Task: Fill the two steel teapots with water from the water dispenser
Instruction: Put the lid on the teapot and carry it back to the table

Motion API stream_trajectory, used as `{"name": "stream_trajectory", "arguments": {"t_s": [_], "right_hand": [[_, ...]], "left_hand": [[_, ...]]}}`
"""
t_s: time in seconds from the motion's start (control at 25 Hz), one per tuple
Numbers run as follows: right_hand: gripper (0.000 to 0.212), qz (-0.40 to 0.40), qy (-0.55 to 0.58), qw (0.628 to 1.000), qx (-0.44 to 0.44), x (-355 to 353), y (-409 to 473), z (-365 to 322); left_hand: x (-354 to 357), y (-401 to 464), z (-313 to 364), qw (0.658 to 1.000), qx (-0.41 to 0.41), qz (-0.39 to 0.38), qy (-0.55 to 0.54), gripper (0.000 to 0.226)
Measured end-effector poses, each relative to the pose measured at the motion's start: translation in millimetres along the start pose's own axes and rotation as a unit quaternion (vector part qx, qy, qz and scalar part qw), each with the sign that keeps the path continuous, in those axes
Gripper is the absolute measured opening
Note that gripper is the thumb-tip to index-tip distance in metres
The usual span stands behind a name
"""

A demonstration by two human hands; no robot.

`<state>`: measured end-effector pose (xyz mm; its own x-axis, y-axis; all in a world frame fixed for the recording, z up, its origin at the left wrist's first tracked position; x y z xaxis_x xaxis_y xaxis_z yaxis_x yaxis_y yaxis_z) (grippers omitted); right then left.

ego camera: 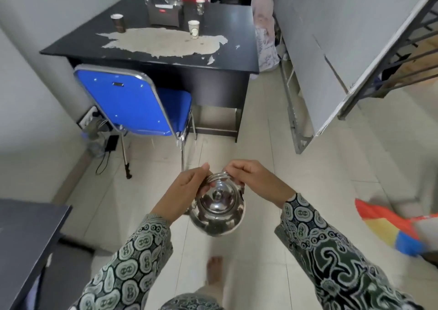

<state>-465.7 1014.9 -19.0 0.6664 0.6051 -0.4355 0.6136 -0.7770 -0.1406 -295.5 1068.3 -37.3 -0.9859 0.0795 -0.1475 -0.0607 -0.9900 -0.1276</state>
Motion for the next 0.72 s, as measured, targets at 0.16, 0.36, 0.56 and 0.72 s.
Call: {"name": "stream_trajectory", "arguments": {"t_s": [0.16,0.36,0.56,0.72], "right_hand": [[0.017,0.001,0.011,1.0,-0.003,-71,91,7],[0.011,0.008,0.012,0.999,-0.031,-150,192,22],[0.015,-0.031,0.018,0.998,-0.058,-238,304,46],[0.011,-0.122,0.031,0.99,-0.063,-306,402,56]], "left_hand": [[-14,116,25,1.0,0.003,0.005,0.008,0.054],[-26,256,46,0.997,0.014,0.059,0.038,0.059],[-33,385,61,0.991,0.006,0.135,0.014,0.062],[-46,474,77,0.976,-0.013,0.219,-0.005,0.064]]}}
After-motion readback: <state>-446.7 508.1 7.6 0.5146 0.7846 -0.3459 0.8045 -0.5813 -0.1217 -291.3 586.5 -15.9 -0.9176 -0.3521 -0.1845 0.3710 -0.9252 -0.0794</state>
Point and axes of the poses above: each hand's wrist, its own y-axis towards the middle knuckle, its own x-axis out of the palm, z = x × y, the point moved 1 cm from there along y, towards the middle knuckle, and after that the axes turned 5 degrees about -y, right-handed, at the moved point
